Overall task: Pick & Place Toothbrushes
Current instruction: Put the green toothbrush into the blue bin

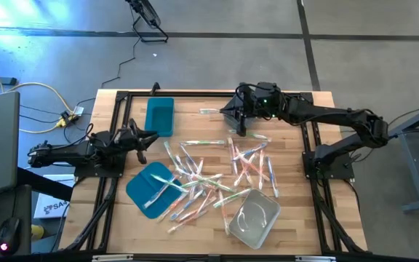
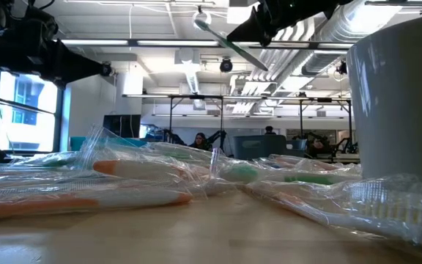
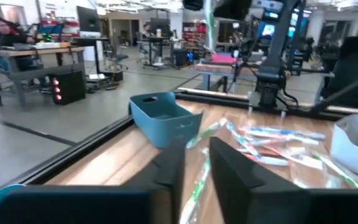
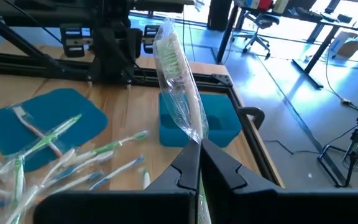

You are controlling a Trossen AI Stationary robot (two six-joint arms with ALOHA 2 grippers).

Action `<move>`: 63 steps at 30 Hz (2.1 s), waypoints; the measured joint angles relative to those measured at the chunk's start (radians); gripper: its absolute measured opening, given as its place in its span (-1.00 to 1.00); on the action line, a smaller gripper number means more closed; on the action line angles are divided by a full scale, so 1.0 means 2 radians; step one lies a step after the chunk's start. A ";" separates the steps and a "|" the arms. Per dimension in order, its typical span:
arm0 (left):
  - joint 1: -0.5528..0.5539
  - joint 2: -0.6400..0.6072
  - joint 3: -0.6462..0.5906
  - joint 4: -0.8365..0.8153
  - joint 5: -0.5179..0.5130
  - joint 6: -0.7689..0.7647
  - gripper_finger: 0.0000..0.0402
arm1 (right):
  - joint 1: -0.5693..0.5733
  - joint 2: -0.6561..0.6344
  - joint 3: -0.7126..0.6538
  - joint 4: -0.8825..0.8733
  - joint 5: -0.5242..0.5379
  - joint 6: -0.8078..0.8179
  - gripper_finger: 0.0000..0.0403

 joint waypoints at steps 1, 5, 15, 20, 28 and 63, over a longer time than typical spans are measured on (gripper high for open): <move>0.000 0.000 0.000 0.003 -0.002 -0.001 -0.52 | 0.000 0.000 0.000 0.002 0.000 0.000 -0.98; 0.000 0.000 0.000 0.027 -0.004 0.006 -0.24 | 0.000 0.000 0.000 0.017 -0.003 0.009 -0.98; 0.000 0.001 0.000 0.117 0.003 0.045 -0.20 | 0.017 0.026 0.000 0.080 -0.021 0.028 -0.98; 0.000 0.002 0.000 0.115 0.004 0.031 -0.25 | 0.024 0.050 0.000 0.114 -0.014 0.028 -0.98; 0.000 0.039 0.000 0.142 0.005 0.031 -0.33 | 0.025 0.074 0.000 0.158 -0.013 0.040 -0.98; 0.000 0.359 0.000 0.460 0.015 -0.008 -0.37 | 0.025 0.075 0.000 0.162 -0.013 0.052 -0.98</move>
